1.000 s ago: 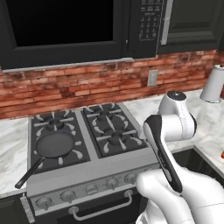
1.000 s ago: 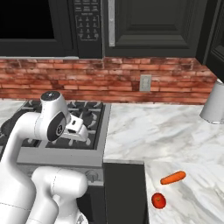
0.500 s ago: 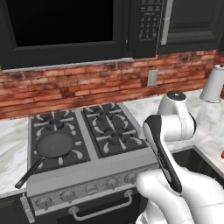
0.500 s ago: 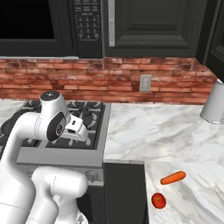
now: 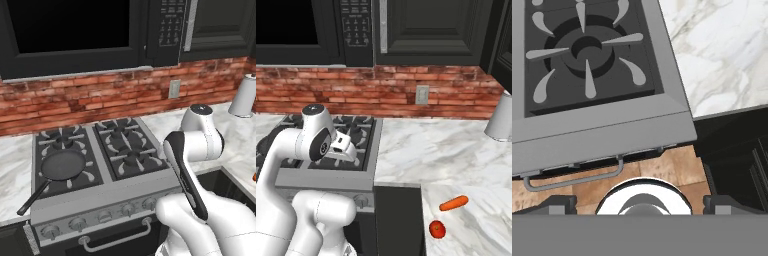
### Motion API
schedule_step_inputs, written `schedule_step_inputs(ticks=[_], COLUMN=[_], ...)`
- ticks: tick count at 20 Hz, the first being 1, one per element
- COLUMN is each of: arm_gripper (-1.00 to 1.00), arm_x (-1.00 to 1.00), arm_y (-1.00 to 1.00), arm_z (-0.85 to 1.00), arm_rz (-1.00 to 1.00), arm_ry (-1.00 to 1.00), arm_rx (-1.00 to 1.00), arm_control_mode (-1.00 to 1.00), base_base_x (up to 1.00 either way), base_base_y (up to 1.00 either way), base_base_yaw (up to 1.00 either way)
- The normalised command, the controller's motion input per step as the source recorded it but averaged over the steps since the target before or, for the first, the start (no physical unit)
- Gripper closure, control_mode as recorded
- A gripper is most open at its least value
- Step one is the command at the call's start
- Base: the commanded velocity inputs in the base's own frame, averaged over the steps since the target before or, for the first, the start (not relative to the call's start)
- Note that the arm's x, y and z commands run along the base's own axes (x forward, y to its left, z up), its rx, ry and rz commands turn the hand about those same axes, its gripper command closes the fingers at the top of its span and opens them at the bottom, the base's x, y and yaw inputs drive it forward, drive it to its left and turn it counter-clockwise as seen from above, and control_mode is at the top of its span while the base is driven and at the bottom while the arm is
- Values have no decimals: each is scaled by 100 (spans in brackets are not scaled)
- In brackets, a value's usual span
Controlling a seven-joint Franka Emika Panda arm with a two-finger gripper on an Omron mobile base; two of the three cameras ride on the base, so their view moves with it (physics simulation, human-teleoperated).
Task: Put the carrot and tomato in the pan. Then turn on the front left burner and set the heat to medium.
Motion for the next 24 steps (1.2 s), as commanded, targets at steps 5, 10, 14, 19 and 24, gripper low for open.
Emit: schedule_step_inputs(ticks=[5, 10, 14, 19, 24], arm_gripper=[-100, -100, -100, -100, -100], arm_x=[0, 0, 0, -7, -6], arm_y=[0, 0, 0, 0, -8], arm_z=[0, 0, 0, 6, 17], arm_rz=[0, 0, 0, 0, 0], arm_ry=[0, 0, 0, -7, -4], arm_rx=[0, 0, 0, 0, 3], arm_control_mode=[-100, -100, -100, -100, -100], base_base_x=[0, 0, 0, 0, 0], base_base_y=[0, 0, 0, 0, 0], base_base_yaw=[0, 0, 0, 0, 0])
